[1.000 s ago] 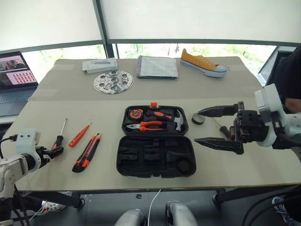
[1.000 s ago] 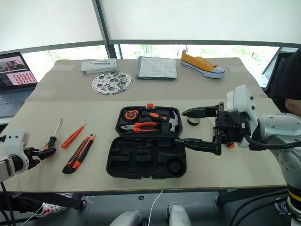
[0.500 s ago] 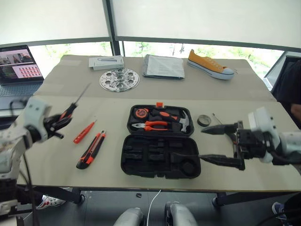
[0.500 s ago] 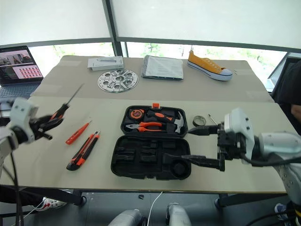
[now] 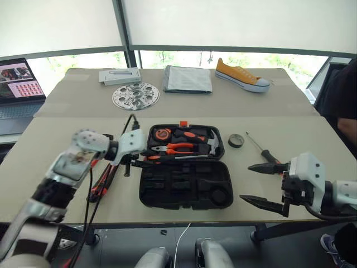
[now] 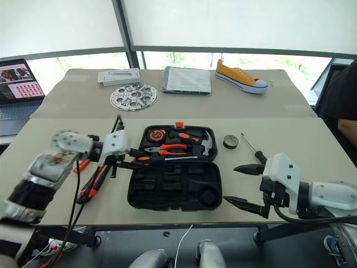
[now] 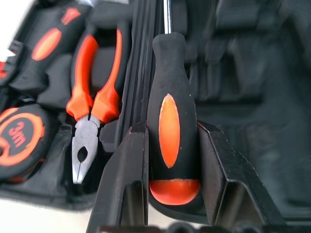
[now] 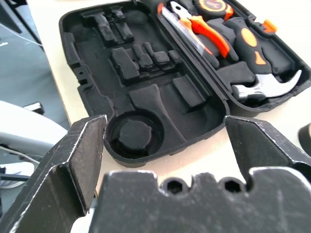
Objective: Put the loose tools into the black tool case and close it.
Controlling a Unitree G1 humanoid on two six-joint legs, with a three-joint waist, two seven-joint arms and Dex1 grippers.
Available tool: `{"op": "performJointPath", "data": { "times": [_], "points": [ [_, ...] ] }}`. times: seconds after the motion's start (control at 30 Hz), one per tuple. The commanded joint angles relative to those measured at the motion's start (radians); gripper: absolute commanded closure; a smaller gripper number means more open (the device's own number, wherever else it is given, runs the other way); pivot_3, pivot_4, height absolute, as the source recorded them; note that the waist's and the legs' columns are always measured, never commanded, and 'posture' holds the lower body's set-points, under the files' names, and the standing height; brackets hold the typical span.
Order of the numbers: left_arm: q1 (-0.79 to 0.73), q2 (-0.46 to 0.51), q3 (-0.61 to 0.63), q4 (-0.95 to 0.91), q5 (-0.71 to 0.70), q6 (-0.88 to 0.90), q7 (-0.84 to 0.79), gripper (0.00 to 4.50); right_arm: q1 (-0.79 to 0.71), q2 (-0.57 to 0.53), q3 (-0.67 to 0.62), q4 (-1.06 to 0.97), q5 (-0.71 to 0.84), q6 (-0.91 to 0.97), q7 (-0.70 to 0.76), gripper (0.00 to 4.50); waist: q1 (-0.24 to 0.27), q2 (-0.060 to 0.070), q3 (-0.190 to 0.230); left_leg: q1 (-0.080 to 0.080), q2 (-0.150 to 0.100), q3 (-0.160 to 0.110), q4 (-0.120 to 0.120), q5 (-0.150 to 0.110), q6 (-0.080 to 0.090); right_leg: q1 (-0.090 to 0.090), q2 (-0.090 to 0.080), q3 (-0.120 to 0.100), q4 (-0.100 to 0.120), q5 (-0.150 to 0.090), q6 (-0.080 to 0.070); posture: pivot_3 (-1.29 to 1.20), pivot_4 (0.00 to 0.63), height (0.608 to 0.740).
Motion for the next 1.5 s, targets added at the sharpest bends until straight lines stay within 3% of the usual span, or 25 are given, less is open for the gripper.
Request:
{"op": "performJointPath", "data": {
  "times": [0.03, 0.67, 1.2, 1.23, 1.5],
  "points": [
    [-0.048, -0.021, 0.004, 0.065, 0.036, -0.045, -0.013, 3.62, -0.002, 0.002, -0.036, -0.045, 0.007, 0.006, -0.032, 0.00, 0.001, 0.000, 0.000, -0.001, 0.000, 0.000, 0.000, 0.002, 0.004, -0.001, 0.000, 0.000, 0.000, 0.000, 0.000, 0.00, 0.150, 0.740],
    [-0.040, -0.073, 0.024, -0.032, 0.020, 0.070, -0.059, 3.62, -0.045, -0.006, 0.000, -0.044, 0.026, 0.020, -0.067, 0.00, 0.003, 0.000, 0.000, -0.003, 0.000, 0.000, 0.004, 0.002, 0.006, -0.002, 0.001, -0.001, 0.000, 0.000, 0.000, 0.00, 0.150, 0.740],
    [-0.001, -0.057, 0.001, -0.075, 0.058, 0.136, -0.055, 3.62, -0.056, 0.003, 0.001, -0.061, 0.038, 0.041, -0.081, 0.00, 0.004, 0.000, 0.000, -0.004, 0.000, 0.000, 0.004, 0.002, 0.006, -0.002, 0.001, -0.001, 0.000, 0.000, 0.000, 0.00, 0.150, 0.740],
    [-0.004, -0.060, 0.002, -0.073, 0.058, 0.140, -0.052, 2.82, -0.056, 0.003, 0.001, -0.062, 0.039, 0.041, -0.082, 0.00, 0.004, 0.000, 0.000, -0.004, 0.000, 0.000, 0.004, 0.002, 0.006, -0.002, 0.001, -0.001, 0.000, 0.000, 0.000, 0.00, 0.150, 0.740],
    [-0.048, -0.066, 0.045, -0.133, -0.008, 0.229, -0.071, 0.06, -0.051, 0.012, 0.003, -0.071, 0.047, 0.045, -0.088, 0.00, 0.007, 0.000, 0.000, -0.004, 0.000, 0.000, 0.006, 0.002, 0.006, -0.002, 0.001, -0.001, 0.001, 0.000, 0.000, 0.00, 0.150, 0.740]
  ]
}}
